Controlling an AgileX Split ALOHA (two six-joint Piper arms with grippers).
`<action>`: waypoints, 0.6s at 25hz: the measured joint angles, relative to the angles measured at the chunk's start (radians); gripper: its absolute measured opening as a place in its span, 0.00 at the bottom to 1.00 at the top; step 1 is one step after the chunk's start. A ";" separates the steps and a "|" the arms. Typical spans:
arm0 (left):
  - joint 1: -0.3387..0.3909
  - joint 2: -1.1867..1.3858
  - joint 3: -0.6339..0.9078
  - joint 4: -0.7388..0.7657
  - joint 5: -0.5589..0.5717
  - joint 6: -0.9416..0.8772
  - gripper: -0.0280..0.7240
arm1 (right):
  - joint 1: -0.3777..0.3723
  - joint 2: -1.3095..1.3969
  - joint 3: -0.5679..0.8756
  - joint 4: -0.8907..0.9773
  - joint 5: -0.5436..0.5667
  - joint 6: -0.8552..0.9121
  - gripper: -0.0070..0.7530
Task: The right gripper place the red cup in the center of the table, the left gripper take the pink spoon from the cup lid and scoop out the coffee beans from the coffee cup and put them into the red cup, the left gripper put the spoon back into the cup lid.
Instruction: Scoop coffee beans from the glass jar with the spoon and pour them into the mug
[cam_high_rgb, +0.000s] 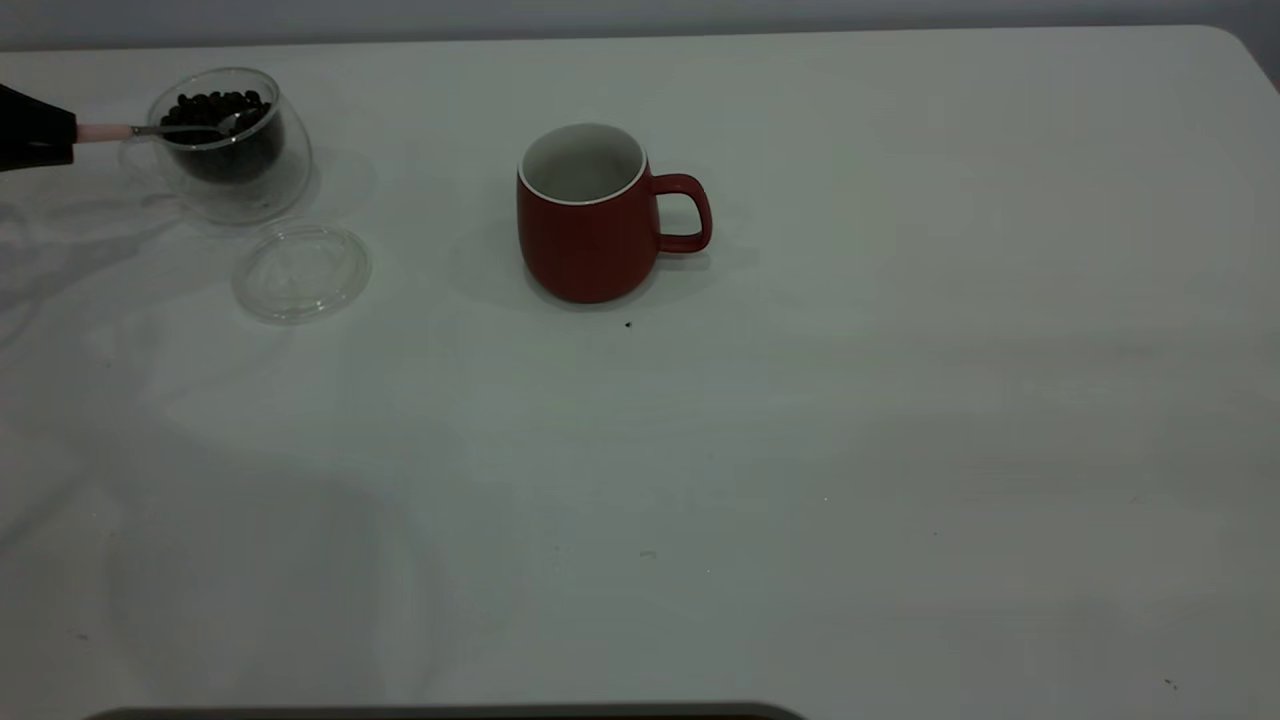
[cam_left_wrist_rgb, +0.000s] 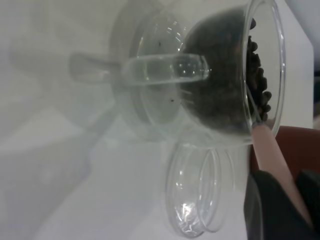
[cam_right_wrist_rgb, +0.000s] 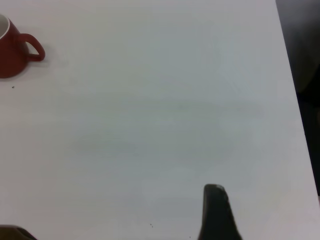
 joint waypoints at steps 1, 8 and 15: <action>0.000 0.000 0.000 -0.001 0.002 -0.006 0.21 | 0.000 0.000 0.000 0.000 0.000 0.000 0.71; 0.000 0.002 -0.001 -0.017 0.002 -0.073 0.21 | 0.000 0.000 0.000 0.000 0.000 0.000 0.71; 0.003 0.002 -0.001 -0.041 0.004 -0.115 0.21 | 0.000 0.000 0.000 0.000 0.000 0.000 0.71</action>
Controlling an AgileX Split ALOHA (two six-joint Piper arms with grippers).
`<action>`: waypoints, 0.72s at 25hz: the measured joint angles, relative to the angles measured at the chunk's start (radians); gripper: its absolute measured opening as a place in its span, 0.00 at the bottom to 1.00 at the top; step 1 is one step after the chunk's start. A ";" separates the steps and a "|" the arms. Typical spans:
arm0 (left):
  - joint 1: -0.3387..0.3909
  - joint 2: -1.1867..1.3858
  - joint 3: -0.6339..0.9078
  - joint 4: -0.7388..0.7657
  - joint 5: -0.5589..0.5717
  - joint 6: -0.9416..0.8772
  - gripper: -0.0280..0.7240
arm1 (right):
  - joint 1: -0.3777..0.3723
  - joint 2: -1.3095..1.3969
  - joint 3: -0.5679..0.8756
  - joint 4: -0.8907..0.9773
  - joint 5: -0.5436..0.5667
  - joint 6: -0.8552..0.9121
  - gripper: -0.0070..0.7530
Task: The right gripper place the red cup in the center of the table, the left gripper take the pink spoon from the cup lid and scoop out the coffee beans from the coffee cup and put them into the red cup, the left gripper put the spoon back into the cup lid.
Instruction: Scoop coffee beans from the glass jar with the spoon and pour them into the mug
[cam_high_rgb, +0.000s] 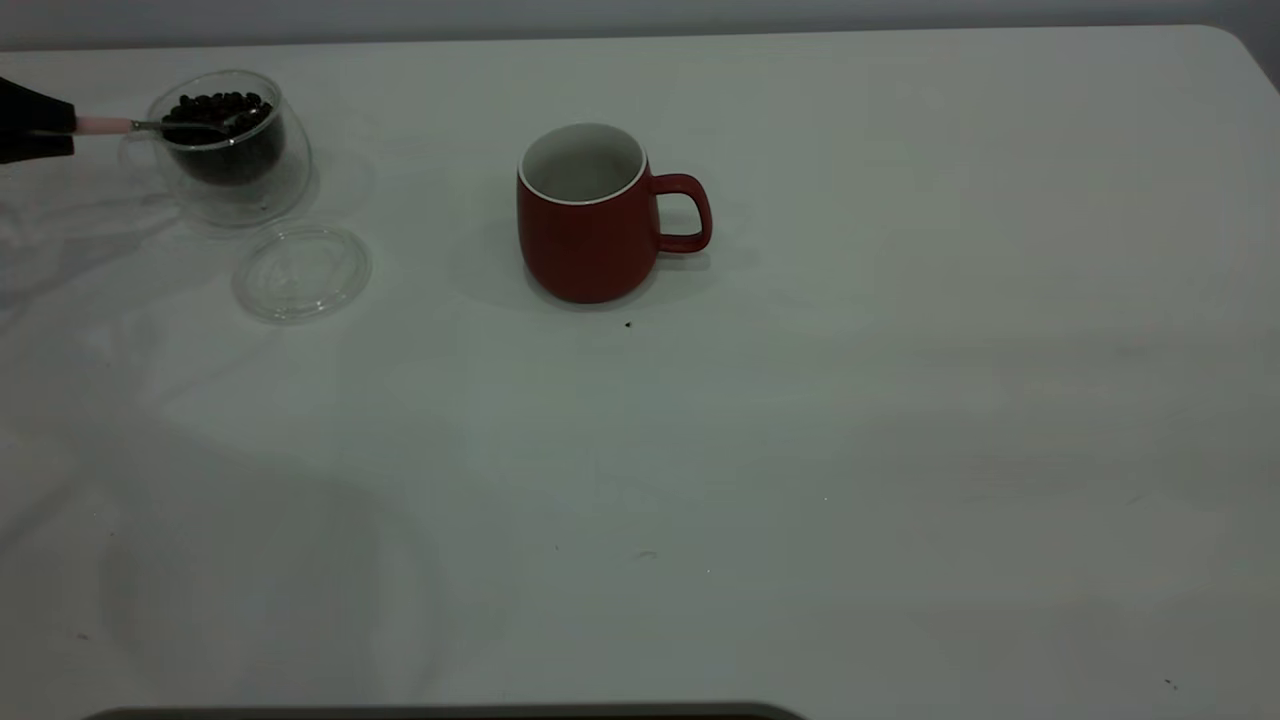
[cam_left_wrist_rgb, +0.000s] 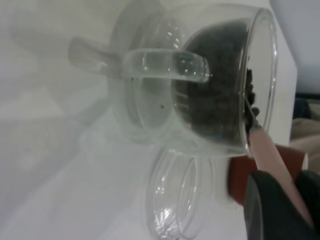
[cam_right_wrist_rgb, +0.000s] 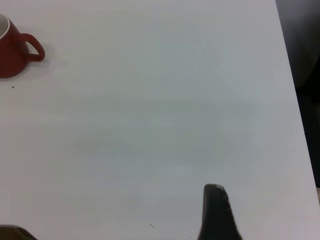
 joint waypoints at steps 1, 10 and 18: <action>0.004 0.000 0.000 -0.012 0.000 -0.006 0.21 | 0.000 0.000 0.000 0.000 0.000 0.000 0.71; 0.034 0.000 0.000 -0.036 0.025 -0.065 0.21 | 0.000 0.000 0.000 0.000 0.000 0.000 0.71; 0.035 0.000 0.000 -0.038 0.069 -0.089 0.21 | 0.000 0.000 0.000 0.000 0.000 0.000 0.71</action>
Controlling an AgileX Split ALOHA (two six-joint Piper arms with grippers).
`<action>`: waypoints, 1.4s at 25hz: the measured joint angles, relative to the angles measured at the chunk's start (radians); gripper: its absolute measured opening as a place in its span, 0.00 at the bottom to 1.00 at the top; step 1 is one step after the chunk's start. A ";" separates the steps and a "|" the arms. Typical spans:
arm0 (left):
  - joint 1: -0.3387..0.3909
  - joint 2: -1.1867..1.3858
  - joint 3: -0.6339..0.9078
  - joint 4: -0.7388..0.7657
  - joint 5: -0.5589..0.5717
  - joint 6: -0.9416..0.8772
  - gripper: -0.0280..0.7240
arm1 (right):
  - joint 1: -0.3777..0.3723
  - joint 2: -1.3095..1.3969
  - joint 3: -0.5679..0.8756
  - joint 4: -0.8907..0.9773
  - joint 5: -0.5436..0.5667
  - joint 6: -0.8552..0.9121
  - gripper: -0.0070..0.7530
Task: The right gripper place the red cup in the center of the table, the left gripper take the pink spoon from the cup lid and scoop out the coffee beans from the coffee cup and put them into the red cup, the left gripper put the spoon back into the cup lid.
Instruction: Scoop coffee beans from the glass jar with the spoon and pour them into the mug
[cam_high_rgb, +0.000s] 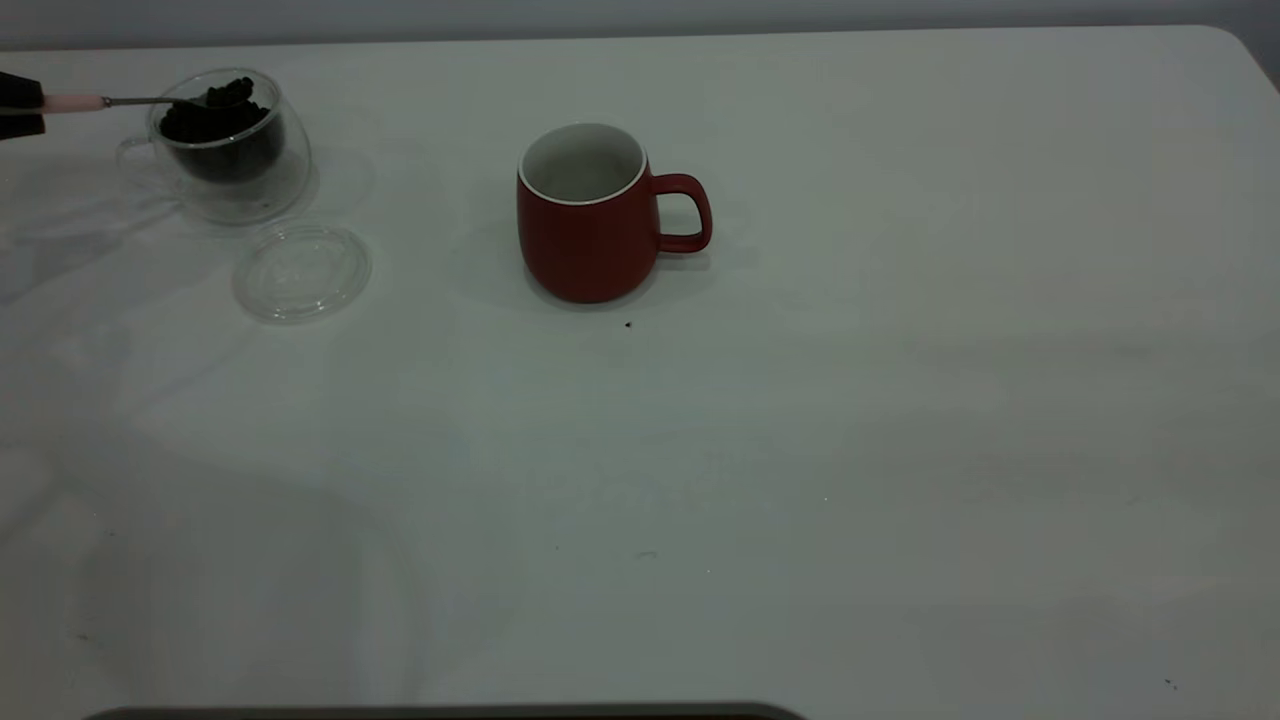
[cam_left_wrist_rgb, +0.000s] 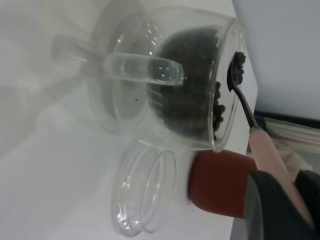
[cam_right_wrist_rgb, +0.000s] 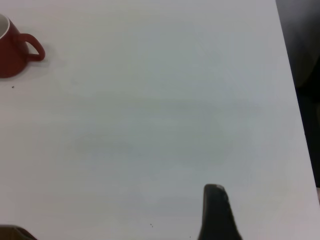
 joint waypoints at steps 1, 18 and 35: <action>0.000 0.000 0.000 -0.001 0.000 -0.002 0.21 | 0.000 0.000 0.000 0.000 0.000 0.000 0.71; -0.069 0.000 0.000 -0.019 0.003 -0.007 0.21 | 0.000 0.000 0.000 0.000 0.000 0.000 0.71; -0.259 0.000 0.000 -0.046 0.004 -0.044 0.21 | 0.000 0.000 0.000 0.000 0.000 0.000 0.71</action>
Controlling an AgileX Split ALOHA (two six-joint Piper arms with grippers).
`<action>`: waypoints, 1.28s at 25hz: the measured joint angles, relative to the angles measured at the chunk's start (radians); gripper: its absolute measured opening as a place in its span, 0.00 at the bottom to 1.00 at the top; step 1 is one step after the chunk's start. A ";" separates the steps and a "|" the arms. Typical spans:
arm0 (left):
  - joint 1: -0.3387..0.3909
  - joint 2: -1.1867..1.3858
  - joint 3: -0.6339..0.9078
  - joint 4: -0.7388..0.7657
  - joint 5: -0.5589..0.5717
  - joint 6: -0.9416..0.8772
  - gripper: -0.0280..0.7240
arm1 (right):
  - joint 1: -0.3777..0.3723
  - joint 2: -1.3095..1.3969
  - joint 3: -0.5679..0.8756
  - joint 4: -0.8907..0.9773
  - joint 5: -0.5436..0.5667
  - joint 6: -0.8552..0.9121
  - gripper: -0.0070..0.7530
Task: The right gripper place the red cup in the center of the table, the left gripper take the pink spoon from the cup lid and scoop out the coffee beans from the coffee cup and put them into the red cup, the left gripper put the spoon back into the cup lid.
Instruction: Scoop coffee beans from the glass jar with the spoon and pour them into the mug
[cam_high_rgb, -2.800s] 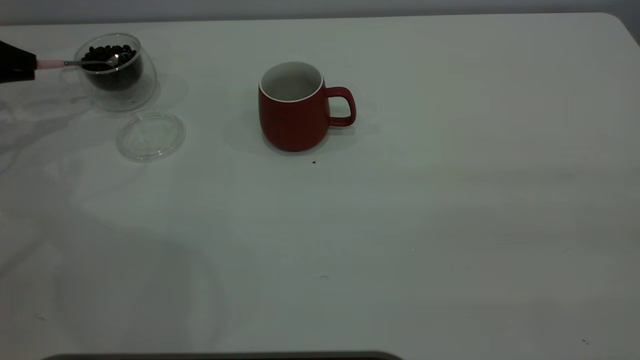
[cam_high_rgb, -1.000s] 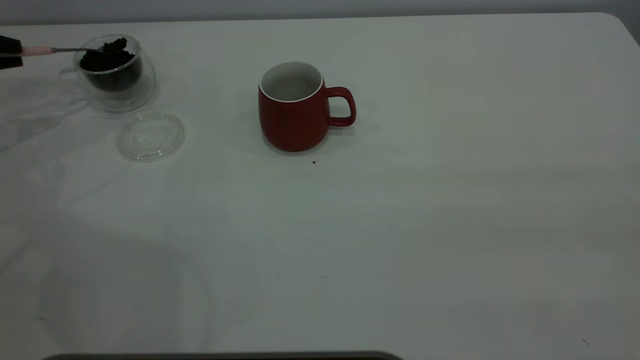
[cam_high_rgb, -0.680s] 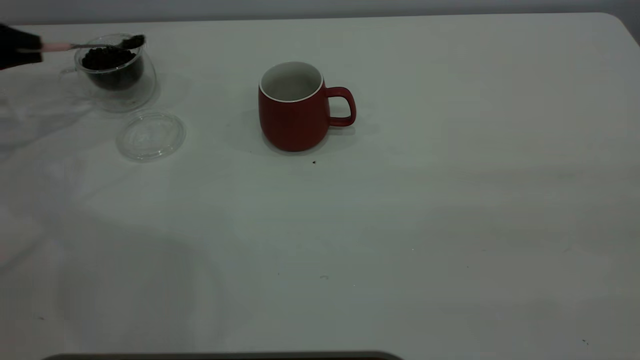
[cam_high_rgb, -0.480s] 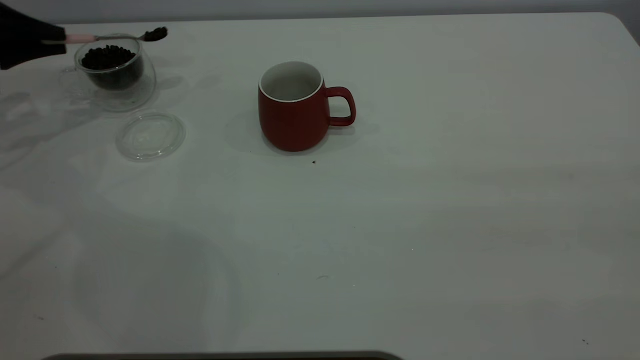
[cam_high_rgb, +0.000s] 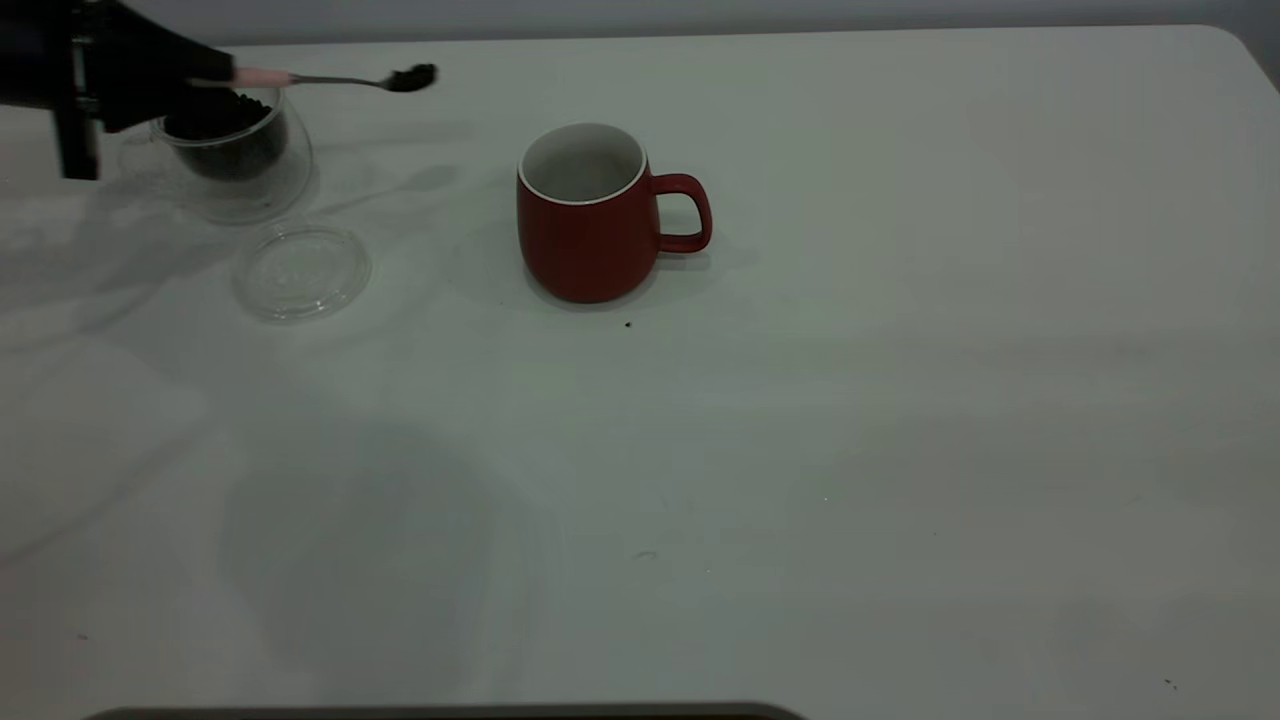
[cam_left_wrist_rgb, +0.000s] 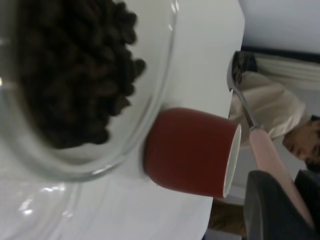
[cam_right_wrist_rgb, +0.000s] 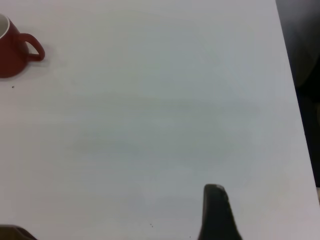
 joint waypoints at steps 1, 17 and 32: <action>-0.013 0.000 0.000 0.000 0.000 -0.010 0.21 | 0.000 0.000 0.000 0.000 0.000 0.000 0.71; -0.095 -0.063 -0.001 0.013 0.004 -0.036 0.21 | 0.000 0.000 0.000 0.000 0.000 0.000 0.71; -0.191 -0.064 -0.003 0.114 0.006 -0.038 0.21 | 0.000 0.000 0.000 0.000 0.000 0.000 0.71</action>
